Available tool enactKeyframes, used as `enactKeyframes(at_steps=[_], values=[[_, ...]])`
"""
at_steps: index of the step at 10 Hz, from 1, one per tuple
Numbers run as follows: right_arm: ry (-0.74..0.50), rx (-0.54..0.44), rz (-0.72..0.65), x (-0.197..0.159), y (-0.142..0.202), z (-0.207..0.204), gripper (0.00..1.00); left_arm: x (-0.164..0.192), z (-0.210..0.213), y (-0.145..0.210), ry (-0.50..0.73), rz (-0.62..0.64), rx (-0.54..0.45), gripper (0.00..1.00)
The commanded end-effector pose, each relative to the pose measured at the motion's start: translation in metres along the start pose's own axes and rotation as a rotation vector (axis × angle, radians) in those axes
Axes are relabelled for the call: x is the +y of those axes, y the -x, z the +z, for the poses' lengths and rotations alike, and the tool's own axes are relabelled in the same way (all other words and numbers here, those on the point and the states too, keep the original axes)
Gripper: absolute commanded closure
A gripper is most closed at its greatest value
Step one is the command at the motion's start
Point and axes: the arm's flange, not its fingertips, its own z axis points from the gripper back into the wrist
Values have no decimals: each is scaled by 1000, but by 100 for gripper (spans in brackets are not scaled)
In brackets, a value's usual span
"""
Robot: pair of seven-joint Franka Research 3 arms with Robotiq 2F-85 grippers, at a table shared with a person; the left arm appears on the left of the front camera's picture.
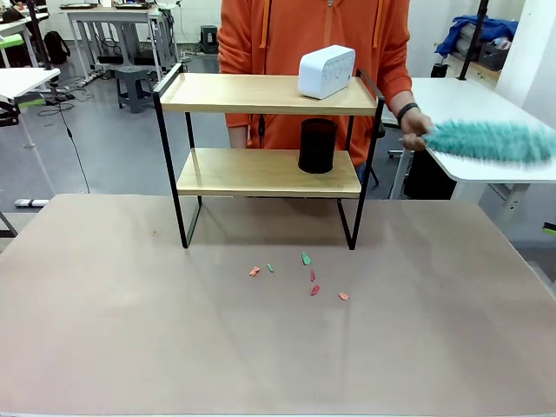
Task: Clean the shelf.
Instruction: Hand the Duster back to the human.
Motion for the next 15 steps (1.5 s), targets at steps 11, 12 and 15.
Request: enactKeyframes(at_steps=[11, 12, 15], values=[[48, 346, 225, 71, 64, -163, 0, 104, -94, 81, -154, 131, 437, 0], [48, 346, 225, 71, 64, -163, 0, 104, -94, 81, -154, 131, 437, 0], [48, 346, 225, 71, 64, -163, 0, 104, -94, 81, -154, 131, 437, 0]])
